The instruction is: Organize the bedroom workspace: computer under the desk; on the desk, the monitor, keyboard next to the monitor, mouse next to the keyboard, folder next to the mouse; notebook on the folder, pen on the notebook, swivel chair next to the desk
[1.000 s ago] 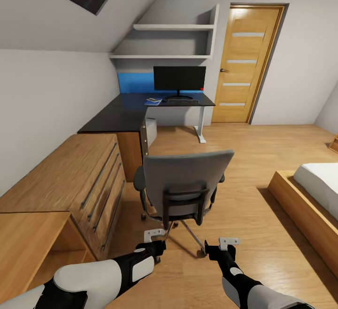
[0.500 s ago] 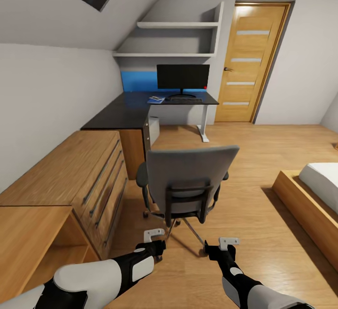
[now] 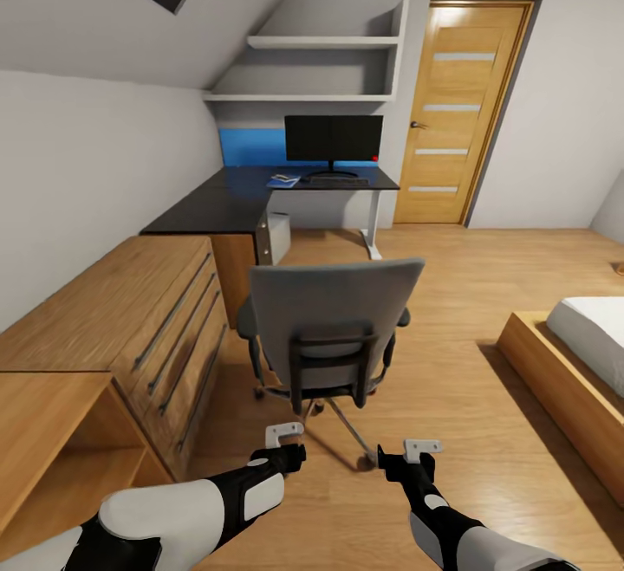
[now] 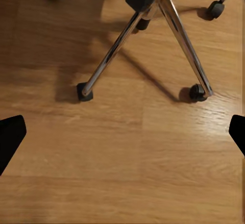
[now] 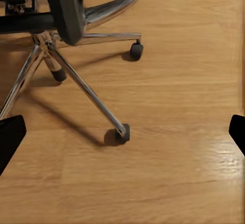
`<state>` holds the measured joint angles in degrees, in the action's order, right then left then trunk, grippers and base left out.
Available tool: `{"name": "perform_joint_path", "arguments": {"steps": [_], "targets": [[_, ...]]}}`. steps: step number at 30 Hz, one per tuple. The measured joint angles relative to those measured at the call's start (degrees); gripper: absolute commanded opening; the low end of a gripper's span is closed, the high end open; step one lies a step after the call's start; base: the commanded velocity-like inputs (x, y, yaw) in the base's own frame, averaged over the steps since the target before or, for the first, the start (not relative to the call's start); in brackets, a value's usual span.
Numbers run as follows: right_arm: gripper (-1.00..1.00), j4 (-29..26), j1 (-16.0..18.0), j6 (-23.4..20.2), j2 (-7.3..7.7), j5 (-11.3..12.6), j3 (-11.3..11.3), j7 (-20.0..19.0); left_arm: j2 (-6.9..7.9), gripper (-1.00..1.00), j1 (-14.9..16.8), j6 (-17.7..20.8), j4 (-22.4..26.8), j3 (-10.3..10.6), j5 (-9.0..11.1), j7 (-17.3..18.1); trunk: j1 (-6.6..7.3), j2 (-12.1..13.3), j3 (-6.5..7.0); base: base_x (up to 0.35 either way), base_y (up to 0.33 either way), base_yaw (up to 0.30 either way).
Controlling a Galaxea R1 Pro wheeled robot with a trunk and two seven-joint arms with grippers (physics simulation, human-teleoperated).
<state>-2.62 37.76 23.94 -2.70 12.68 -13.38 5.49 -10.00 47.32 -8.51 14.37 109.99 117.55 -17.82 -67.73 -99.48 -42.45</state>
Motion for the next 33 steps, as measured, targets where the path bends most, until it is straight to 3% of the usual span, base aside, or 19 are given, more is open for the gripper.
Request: {"name": "perform_joint_path", "arguments": {"steps": [6, 7, 11, 33], "targets": [[1.0, 0.0, 0.0, 0.0, -0.01, 0.0, 0.0, 0.0, 0.0, 1.0, 0.0, -0.9, 0.0, 0.0, 0.1, 0.0, -1.32, -2.4, -1.08, 0.0, -0.093, 0.0], [1.0, 0.0, 0.0, 0.0, -0.01, 0.0, 0.0, 0.0, 0.0, 1.0, 0.0, -2.7, 0.0, 0.0, 0.5, 0.0, -1.54, -2.8, -1.26, 0.0, -0.012, 0.0], [1.0, 0.0, 0.0, 0.0, -0.01, 0.0, 0.0, 0.0, 0.02, 1.0, 0.0, -3.7, 0.0, 0.0, 2.0, 0.0, -2.42, -4.4, -1.98, 0.0, -0.006, 0.0], [1.0, 0.0, 0.0, 0.0, -0.01, 0.0, 0.0, 0.0, 0.05, 1.0, 0.0, -4.0, 0.0, 0.0, 2.8, 0.0, -7.25, -13.2, -5.93, 0.151, 0.002, 0.0]]}}
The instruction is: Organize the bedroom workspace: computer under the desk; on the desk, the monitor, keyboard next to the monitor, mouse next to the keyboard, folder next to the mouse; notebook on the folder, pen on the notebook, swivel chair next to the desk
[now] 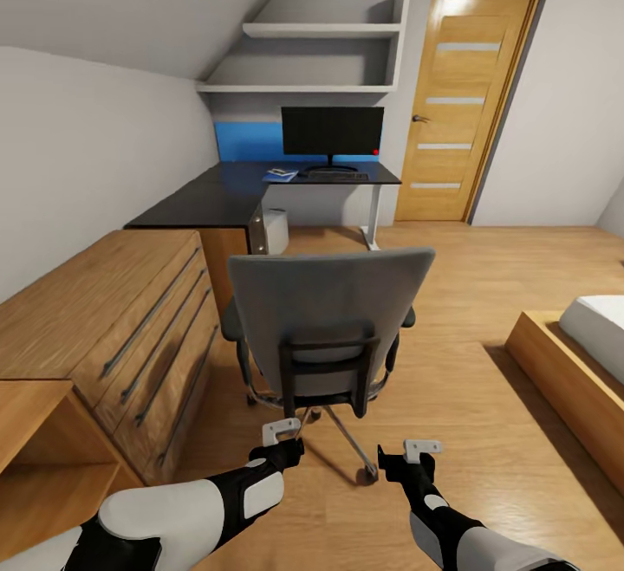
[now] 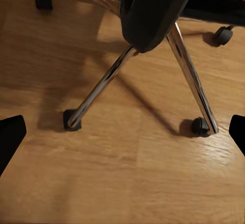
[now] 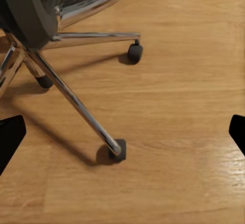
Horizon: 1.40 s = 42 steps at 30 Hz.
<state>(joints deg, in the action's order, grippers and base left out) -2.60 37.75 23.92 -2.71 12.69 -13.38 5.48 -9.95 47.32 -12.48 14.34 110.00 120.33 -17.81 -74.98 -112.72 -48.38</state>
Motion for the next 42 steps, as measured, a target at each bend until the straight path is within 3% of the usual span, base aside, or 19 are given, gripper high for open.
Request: {"name": "perform_joint_path", "arguments": {"steps": [12, 20, 24, 34, 35, 36, 38, 40, 42], "targets": [[1.0, 0.0, 0.0, 0.0, 0.03, 0.2, 0.0, 0.0, 0.08, 1.0, 0.0, -0.1, 0.0, 0.0, 0.0, 0.0, -2.64, -4.8, -2.15, 0.03, 0.02, 0.0], [1.0, 0.0, 0.0, 0.1, 0.01, 0.1, 0.0, 0.0, 0.07, 1.0, 0.0, -0.1, 0.0, 0.0, 0.0, 0.0, -2.65, -4.8, -2.16, 0.001, 0.001, 0.0], [1.0, -0.3, 0.0, 0.2, 0.0, 0.0, -0.1, 0.0, -0.05, 1.0, 0.0, 0.2, 0.0, 0.1, -0.1, 0.1, -3.52, -6.4, -2.87, 0.0, 0.0, 0.0], [1.0, -2.8, 0.1, -0.8, -0.35, 0.0, -0.1, 0.3, -0.05, 1.0, 0.0, 5.9, -1.2, -0.4, -0.4, 0.4, -5.72, -10.4, -4.67, 0.0, 0.0, 0.0], [1.0, -4.5, 0.1, -2.0, -0.52, -0.1, -0.2, 0.4, -0.05, 1.0, 0.1, 7.6, -2.7, -0.5, -0.4, 0.5, -5.94, -10.8, -4.84, 0.0, 0.0, 0.0], [1.0, -7.9, 0.2, -5.9, -0.68, -0.1, -0.1, 0.6, -0.05, 1.0, 0.2, 9.3, -5.3, -0.5, -0.4, 0.7, -6.16, -11.2, -5.02, 0.0, 0.0, 0.0], [1.0, -10.6, 0.2, -9.7, -0.74, -0.1, -0.1, 0.6, -0.05, 1.0, 0.3, 10.0, -6.6, -0.5, -0.4, 0.7, -6.6, -12.0, -5.39, 0.0, 0.0, 0.0], [1.0, -17.0, 0.2, -19.1, -0.76, -0.2, 0.1, 0.5, -0.05, 1.0, 1.1, 10.9, -8.5, -0.5, -0.3, 0.8, -7.03, -12.8, -5.74, 0.0, 0.0, 0.0], [1.0, -18.4, 0.2, -21.1, -0.72, 0.0, 0.2, 0.4, -0.05, 1.0, 1.2, 11.0, -8.8, -0.4, -0.3, 0.8, -7.48, -13.6, -6.11, 0.0, 0.0, 0.0]]}}
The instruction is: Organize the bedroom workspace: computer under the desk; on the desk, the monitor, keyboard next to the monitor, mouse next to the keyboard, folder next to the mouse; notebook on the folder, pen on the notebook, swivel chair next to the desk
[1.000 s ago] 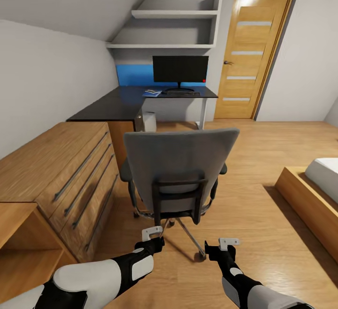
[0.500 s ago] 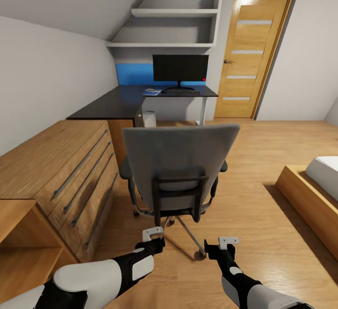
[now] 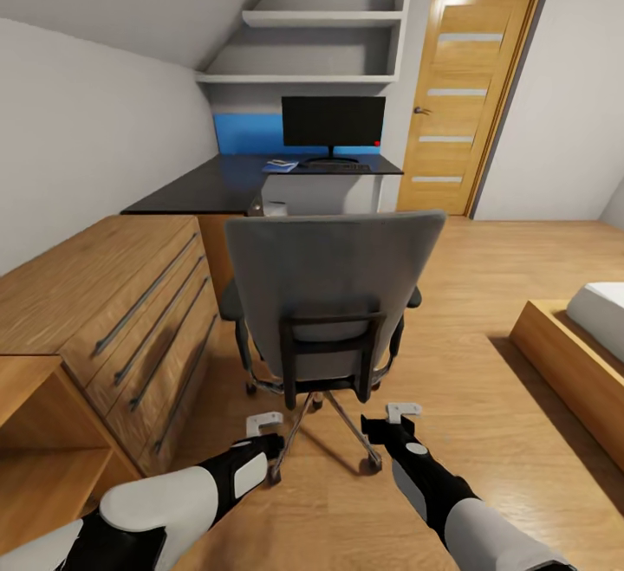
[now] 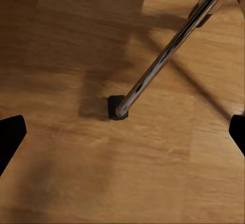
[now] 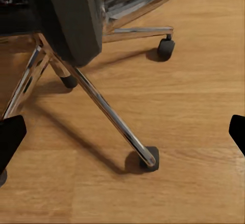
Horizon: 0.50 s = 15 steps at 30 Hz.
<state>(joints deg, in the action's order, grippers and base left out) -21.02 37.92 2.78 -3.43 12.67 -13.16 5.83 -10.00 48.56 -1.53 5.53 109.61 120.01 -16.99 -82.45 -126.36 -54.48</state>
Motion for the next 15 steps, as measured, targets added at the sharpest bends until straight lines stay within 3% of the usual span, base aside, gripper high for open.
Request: {"name": "perform_joint_path", "arguments": {"steps": [1, 5, 15], "targets": [[1.0, -0.2, 0.0, -0.3, 0.01, 0.0, 0.0, 0.0, 0.0, 1.0, 0.0, 0.0, -0.1, 0.0, 0.0, 0.0, -0.22, -0.4, -0.18, 0.0, 0.0, 0.0], [1.0, 3.6, 0.0, 6.2, 0.07, -0.1, -0.2, -0.2, 0.0, 1.0, 0.2, -1.0, -0.3, 0.3, -0.2, 0.1, -1.1, -2.0, -0.9, 0.0, 0.0, 0.0], [1.0, 3.7, 0.0, 7.8, 0.07, -0.2, -0.2, 0.0, 0.0, 1.0, 0.2, -2.0, -0.1, 0.4, -0.3, 0.1, -3.3, -6.0, -2.69, 0.0, 0.0, 0.0]]}}
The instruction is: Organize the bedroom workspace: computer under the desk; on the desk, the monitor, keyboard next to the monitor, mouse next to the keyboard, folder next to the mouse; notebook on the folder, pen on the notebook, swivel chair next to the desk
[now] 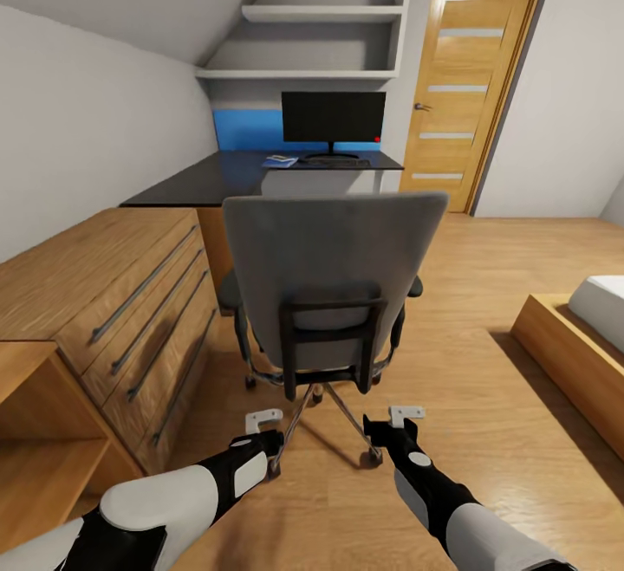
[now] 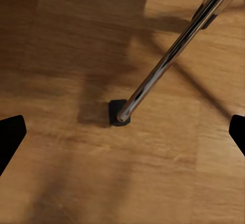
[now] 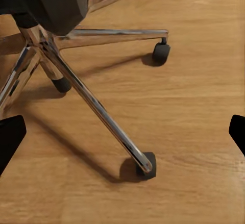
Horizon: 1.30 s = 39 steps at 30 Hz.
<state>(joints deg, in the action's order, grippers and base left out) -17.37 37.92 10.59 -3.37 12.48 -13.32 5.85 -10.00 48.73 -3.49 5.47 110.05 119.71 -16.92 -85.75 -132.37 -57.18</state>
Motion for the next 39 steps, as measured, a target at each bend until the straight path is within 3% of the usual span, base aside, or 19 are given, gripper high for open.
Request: {"name": "perform_joint_path", "arguments": {"steps": [9, 24, 29, 36, 39], "targets": [[1.0, -2.4, -0.1, 7.1, -0.1, 0.1, 0.1, 0.3, 0.0, 1.0, 0.0, -0.9, 0.2, 0.1, -0.1, -0.1, -1.98, -3.6, -1.62, 0.0, 0.0, 0.0], [1.0, -4.1, -0.1, 8.8, -0.15, 0.0, -0.1, 0.3, 0.0, 1.0, 0.1, -2.2, 0.0, -0.2, -0.3, -0.1, -5.27, -9.6, -4.31, 0.0, 0.0, 0.0], [1.0, -7.4, -0.1, 5.3, -0.13, -0.1, -0.1, 0.2, 0.0, 1.0, 1.9, -2.1, -0.2, -0.2, -0.3, -0.1, -5.99, -10.9, -5.29, 0.0, 0.0, 0.0], [1.0, -15.6, 0.0, -5.9, 0.08, -0.1, 0.1, -0.1, 0.0, 1.0, 5.1, -1.5, -0.2, -0.2, -0.3, 0.0, -6.17, -11.0, -6.84, 0.0, 0.0, 0.0], [1.0, -17.0, 0.0, -7.8, 0.11, -0.1, 0.2, -0.1, 0.0, 1.0, 6.1, -0.2, -0.2, -0.2, -0.3, 0.0, -6.25, -11.0, -7.5, 0.0, 0.0, 0.0]]}}
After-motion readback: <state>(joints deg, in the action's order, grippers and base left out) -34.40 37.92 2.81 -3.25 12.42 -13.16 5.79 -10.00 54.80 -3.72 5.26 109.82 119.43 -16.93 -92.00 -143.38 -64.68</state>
